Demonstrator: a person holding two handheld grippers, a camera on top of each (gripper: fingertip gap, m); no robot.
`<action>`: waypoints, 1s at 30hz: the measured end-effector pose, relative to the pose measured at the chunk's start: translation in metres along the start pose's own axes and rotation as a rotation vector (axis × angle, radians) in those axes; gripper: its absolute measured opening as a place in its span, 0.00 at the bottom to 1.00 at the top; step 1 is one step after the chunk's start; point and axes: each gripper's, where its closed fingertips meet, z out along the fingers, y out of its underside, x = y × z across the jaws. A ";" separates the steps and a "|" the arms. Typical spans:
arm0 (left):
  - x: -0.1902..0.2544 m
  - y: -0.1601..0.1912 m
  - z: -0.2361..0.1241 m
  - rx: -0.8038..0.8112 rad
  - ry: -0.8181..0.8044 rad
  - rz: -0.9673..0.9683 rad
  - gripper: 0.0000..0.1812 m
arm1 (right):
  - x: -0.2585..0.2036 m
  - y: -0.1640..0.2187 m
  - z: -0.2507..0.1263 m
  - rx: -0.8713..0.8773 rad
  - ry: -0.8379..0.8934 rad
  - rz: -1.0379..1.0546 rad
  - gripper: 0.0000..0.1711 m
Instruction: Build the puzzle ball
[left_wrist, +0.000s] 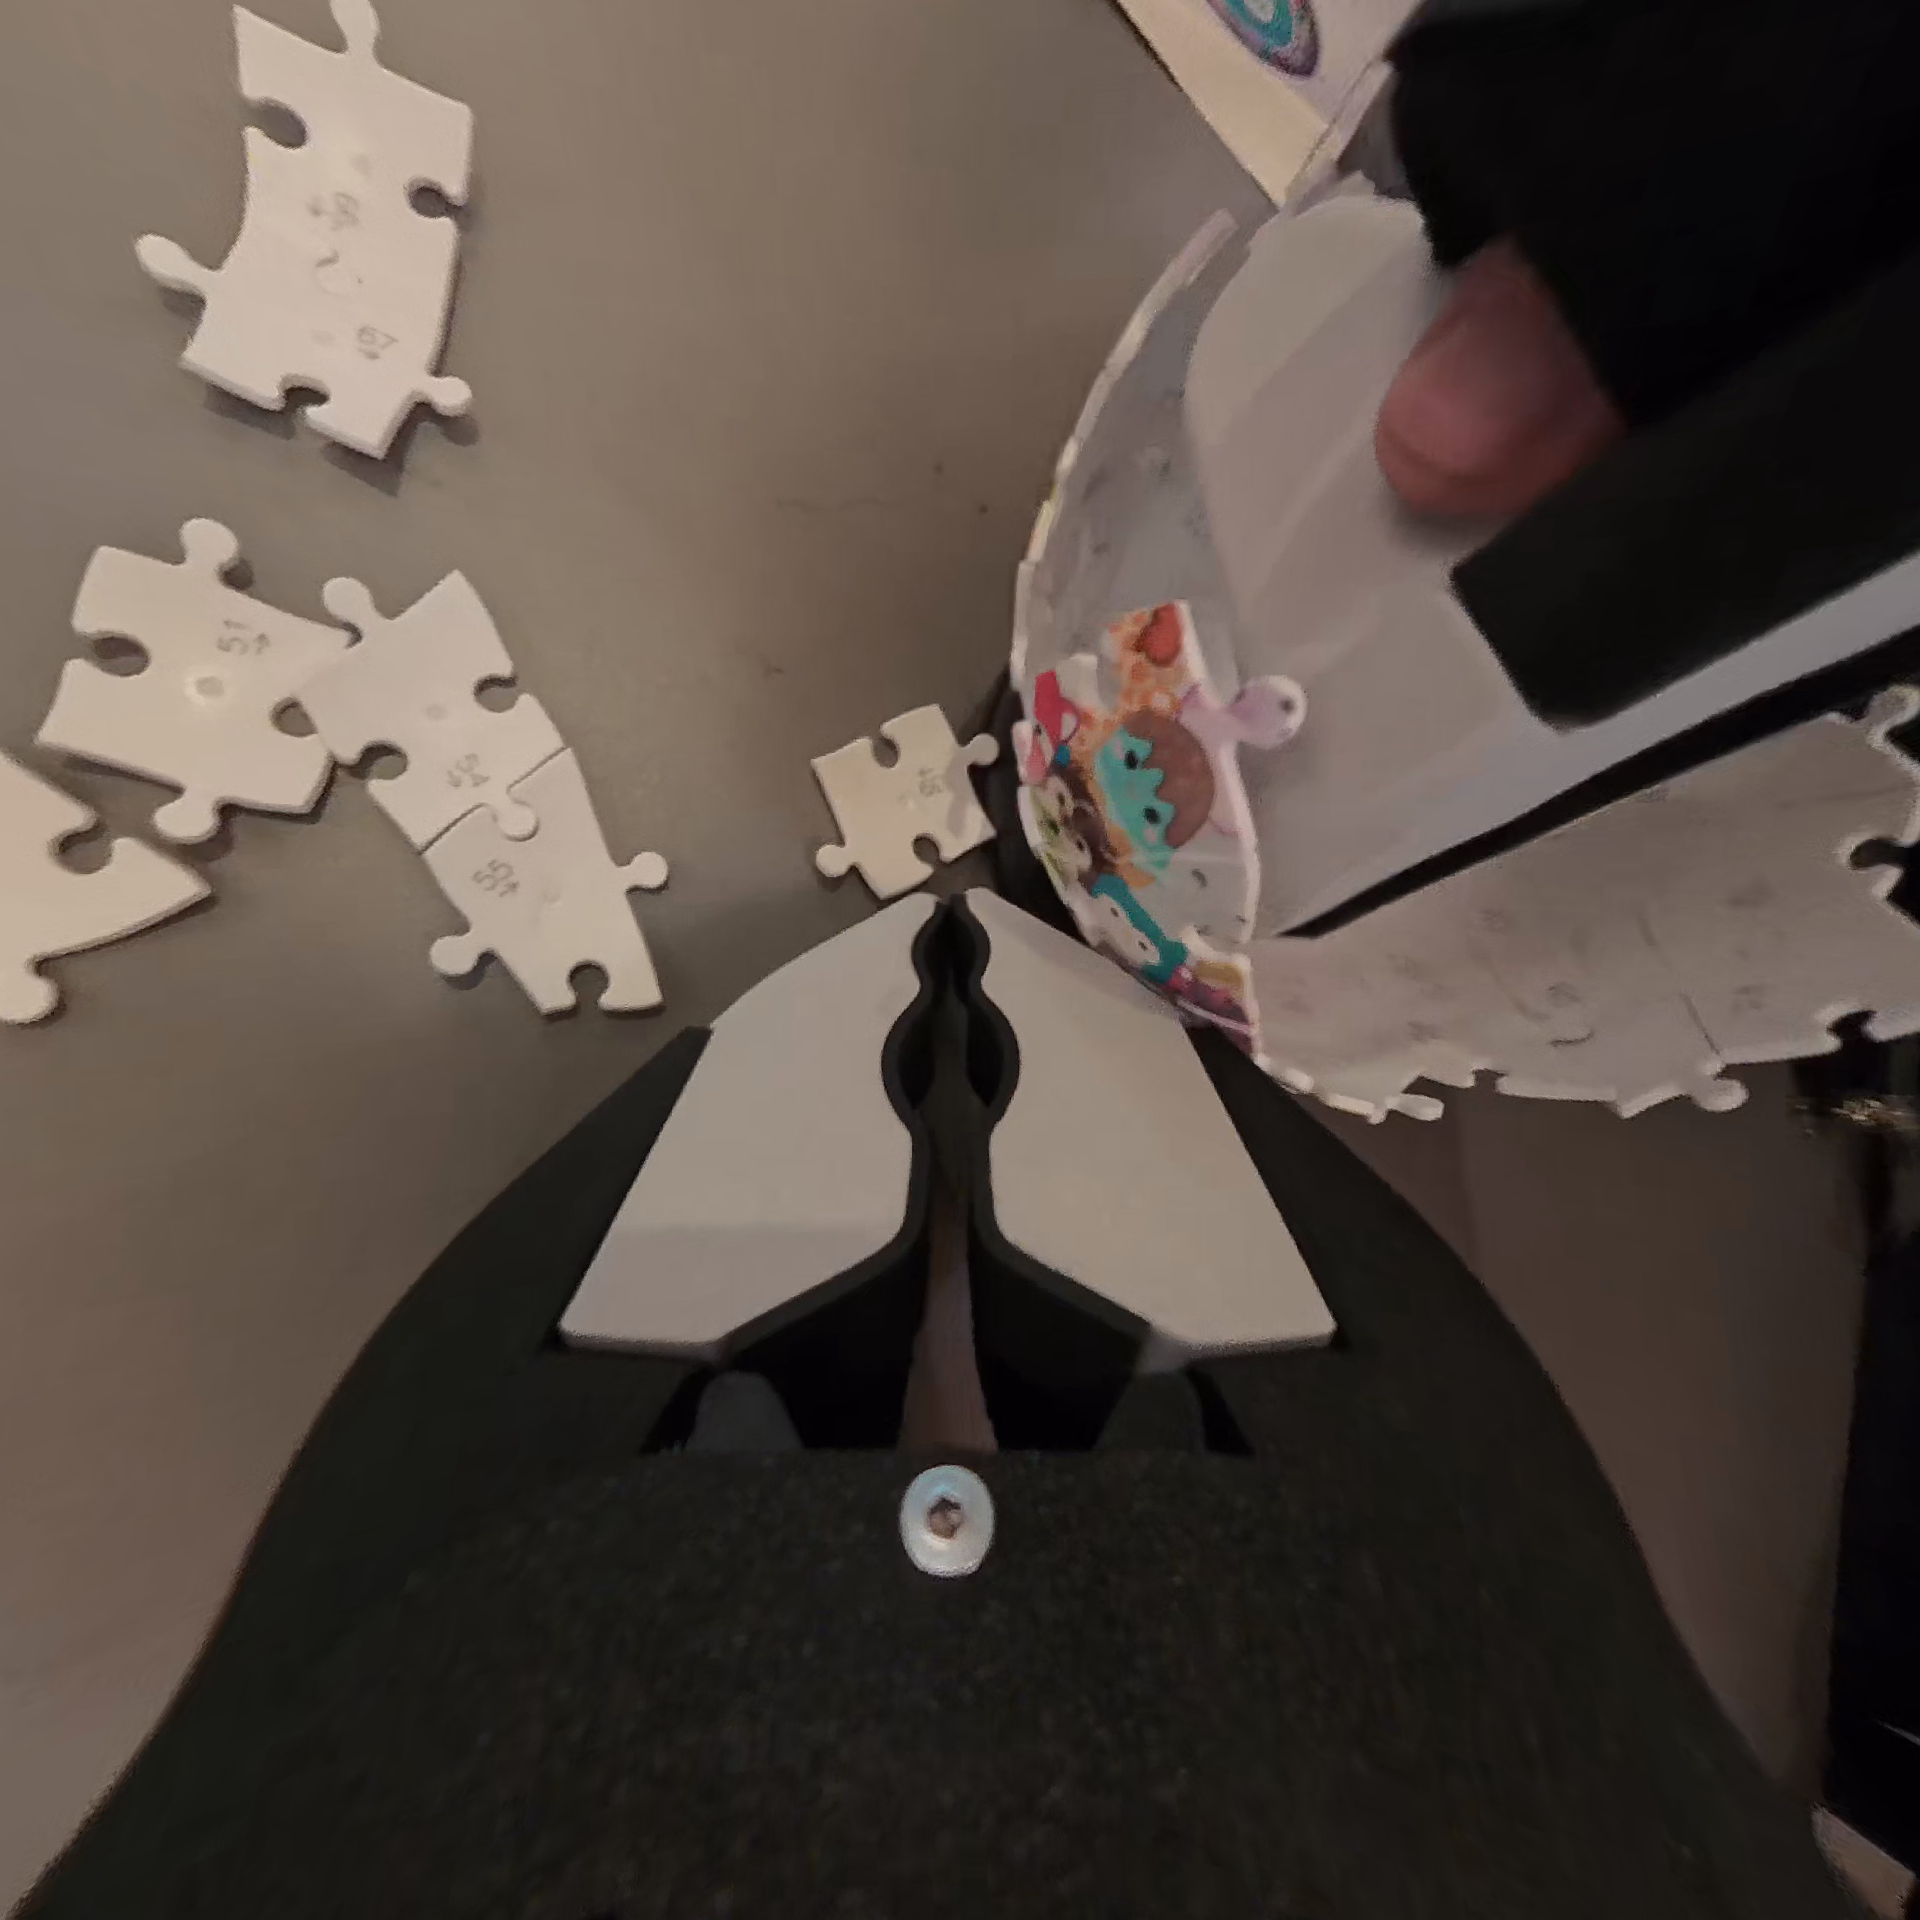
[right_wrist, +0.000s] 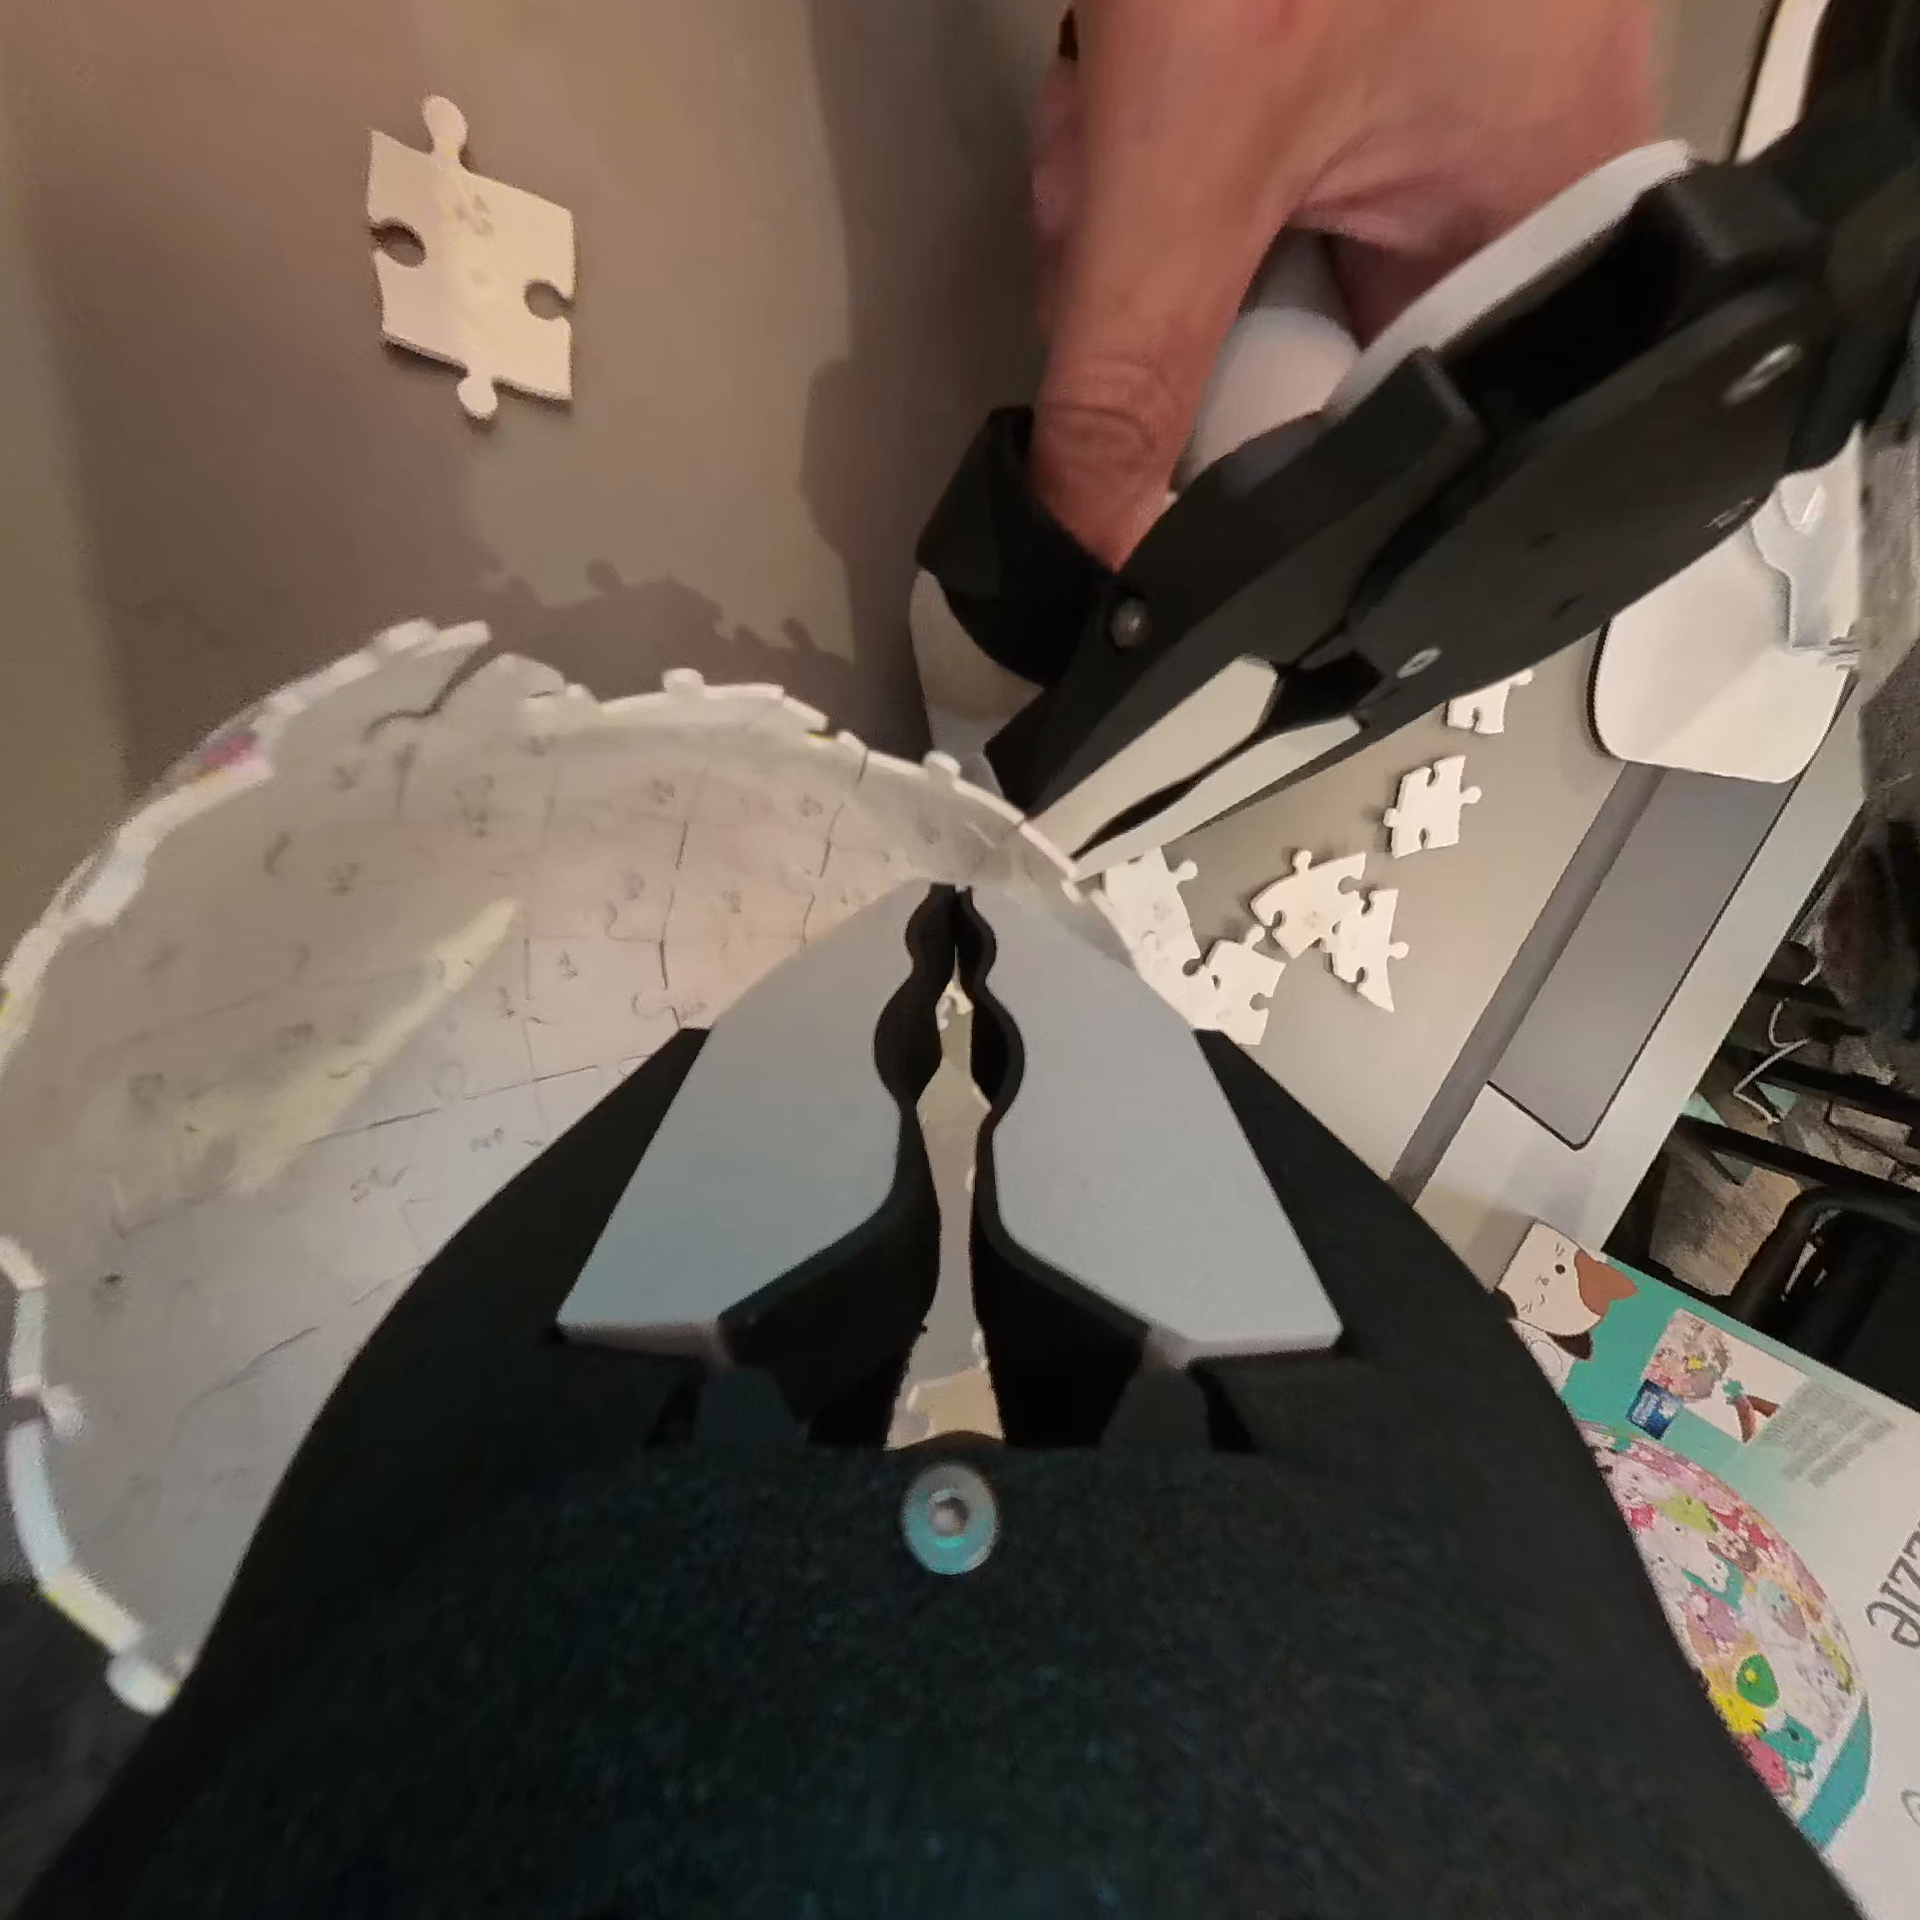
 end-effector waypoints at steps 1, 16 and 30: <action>-0.001 -0.001 0.000 -0.002 0.012 -0.013 0.00 | 0.001 0.001 0.000 -0.002 0.005 -0.003 0.00; -0.008 -0.012 0.001 0.031 0.054 -0.070 0.00 | 0.000 0.007 0.004 0.015 0.023 -0.057 0.00; -0.007 -0.010 0.000 0.029 0.087 -0.124 0.00 | 0.000 0.012 0.004 -0.012 0.028 -0.058 0.00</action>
